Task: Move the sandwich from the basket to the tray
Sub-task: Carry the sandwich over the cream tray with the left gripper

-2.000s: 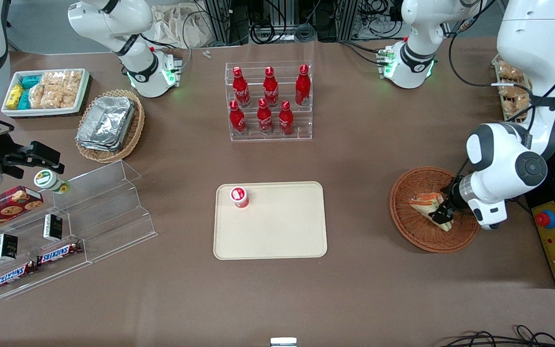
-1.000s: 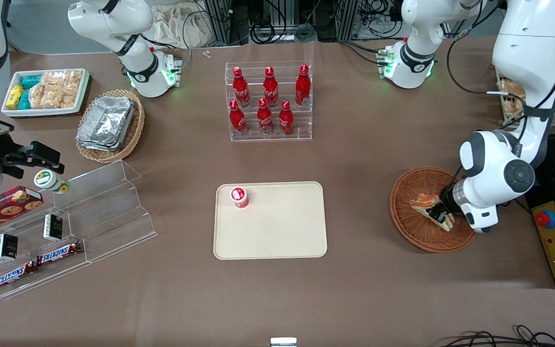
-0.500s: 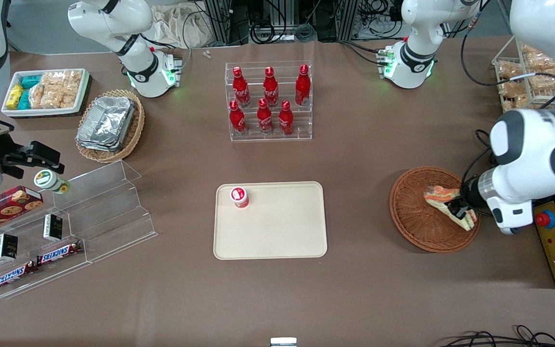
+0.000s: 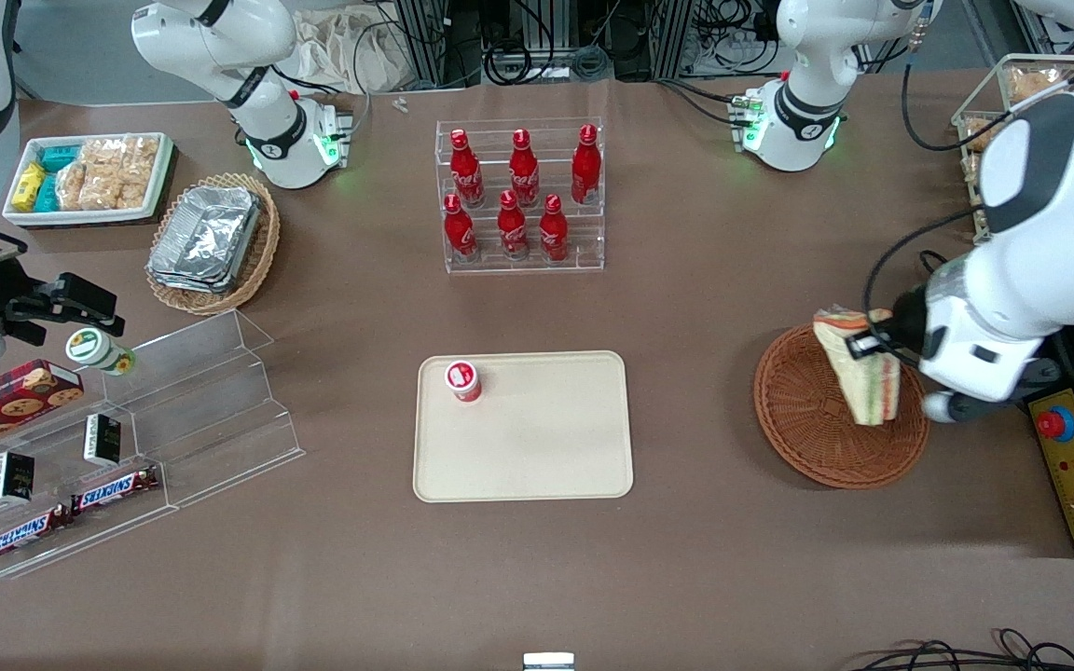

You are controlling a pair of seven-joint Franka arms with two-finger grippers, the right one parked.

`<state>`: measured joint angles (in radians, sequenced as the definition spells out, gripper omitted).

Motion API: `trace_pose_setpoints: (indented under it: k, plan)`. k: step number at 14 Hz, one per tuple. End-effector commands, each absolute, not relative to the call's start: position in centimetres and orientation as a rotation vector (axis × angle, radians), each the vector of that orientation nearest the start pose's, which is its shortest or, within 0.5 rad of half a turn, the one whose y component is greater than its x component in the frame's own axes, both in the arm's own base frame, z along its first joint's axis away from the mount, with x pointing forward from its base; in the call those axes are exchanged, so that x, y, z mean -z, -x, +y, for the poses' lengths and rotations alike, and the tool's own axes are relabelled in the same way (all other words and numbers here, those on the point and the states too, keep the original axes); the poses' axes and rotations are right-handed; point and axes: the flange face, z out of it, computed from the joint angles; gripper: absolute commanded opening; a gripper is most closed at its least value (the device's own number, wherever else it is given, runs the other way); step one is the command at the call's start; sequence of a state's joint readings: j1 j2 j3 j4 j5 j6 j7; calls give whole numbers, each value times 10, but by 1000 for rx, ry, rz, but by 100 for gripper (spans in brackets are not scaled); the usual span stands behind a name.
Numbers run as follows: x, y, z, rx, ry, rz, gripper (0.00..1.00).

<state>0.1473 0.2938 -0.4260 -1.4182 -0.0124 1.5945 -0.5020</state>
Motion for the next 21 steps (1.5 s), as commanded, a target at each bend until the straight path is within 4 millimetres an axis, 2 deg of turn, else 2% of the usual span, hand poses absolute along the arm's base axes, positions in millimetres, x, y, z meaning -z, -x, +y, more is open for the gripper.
trace_pose_setpoints:
  k: [1,3,6,8,10,12,16,18,21]
  plan:
    - [-530,-610,-188,-273,3250,-167,0]
    - [-510,-610,-228,-272,3287,-112,0]
    - [-461,-604,-305,-278,3334,15,0]
    - [-416,-605,-333,-280,3285,1,0]
    - [-377,-595,-371,-285,3269,23,0]
    - [-338,-591,-395,-305,3274,58,0]
    - [-269,-588,-415,-264,3247,67,0]
    - [-238,-594,-412,-237,3248,1,0]
    - [-225,-594,-415,-206,3240,6,0]
